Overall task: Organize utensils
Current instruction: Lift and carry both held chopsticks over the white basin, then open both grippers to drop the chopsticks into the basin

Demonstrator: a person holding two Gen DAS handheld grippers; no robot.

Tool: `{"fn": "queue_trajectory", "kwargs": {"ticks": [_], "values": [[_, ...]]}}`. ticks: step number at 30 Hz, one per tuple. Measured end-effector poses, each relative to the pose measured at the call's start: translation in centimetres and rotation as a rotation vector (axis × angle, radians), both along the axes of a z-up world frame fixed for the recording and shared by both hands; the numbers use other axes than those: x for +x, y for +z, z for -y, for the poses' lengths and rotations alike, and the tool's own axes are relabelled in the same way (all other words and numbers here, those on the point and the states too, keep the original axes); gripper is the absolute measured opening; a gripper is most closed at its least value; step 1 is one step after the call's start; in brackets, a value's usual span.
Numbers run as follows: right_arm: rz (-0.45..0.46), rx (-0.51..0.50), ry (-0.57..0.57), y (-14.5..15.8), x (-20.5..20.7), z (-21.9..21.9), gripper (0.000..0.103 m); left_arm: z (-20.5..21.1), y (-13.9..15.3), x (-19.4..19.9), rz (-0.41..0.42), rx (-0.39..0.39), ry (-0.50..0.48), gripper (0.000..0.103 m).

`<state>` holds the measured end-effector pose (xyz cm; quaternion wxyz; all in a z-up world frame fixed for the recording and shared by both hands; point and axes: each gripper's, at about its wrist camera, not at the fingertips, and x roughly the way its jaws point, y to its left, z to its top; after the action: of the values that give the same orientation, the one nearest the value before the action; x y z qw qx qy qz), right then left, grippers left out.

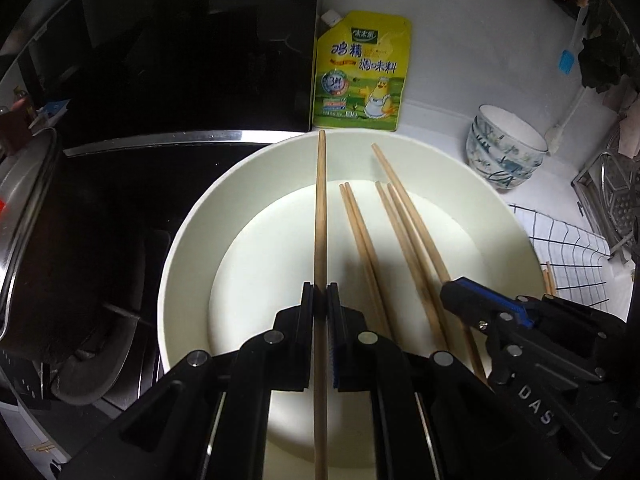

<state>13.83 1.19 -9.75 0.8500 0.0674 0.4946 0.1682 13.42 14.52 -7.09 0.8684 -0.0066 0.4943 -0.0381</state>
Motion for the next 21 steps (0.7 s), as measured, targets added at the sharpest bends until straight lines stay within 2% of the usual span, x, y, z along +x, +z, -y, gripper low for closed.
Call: {"fn": "queue_trajectory", "kwargs": {"ticks": [7,12,13,14,16,21], "values": [[-0.058,-0.015,-0.030,-1.9,0.7,-0.1,0.006,-0.2,-1.9,0.9,-0.044,-0.002,-0.022,0.007],[-0.062,-0.034,-0.040,-2.0,0.8,0.1,0.007,-0.5,-2.2,1.1,-0.059,-0.015,-0.014,0.008],[-0.059,-0.040,-0.043,-1.9,0.7,0.1,0.010,-0.6,-2.1,1.1,-0.059,-0.019,-0.011,0.009],[-0.052,-0.046,-0.044,-1.8,0.7,0.1,0.014,-0.7,-2.1,1.1,-0.059,-0.021,-0.007,0.011],[-0.040,-0.046,-0.044,-1.4,0.6,0.1,0.018,-1.0,-1.9,1.0,-0.055,-0.017,0.004,0.026],[-0.017,-0.054,-0.045,-0.4,0.2,0.3,0.024,-1.7,-1.3,0.7,-0.042,-0.011,0.024,0.038]]}}
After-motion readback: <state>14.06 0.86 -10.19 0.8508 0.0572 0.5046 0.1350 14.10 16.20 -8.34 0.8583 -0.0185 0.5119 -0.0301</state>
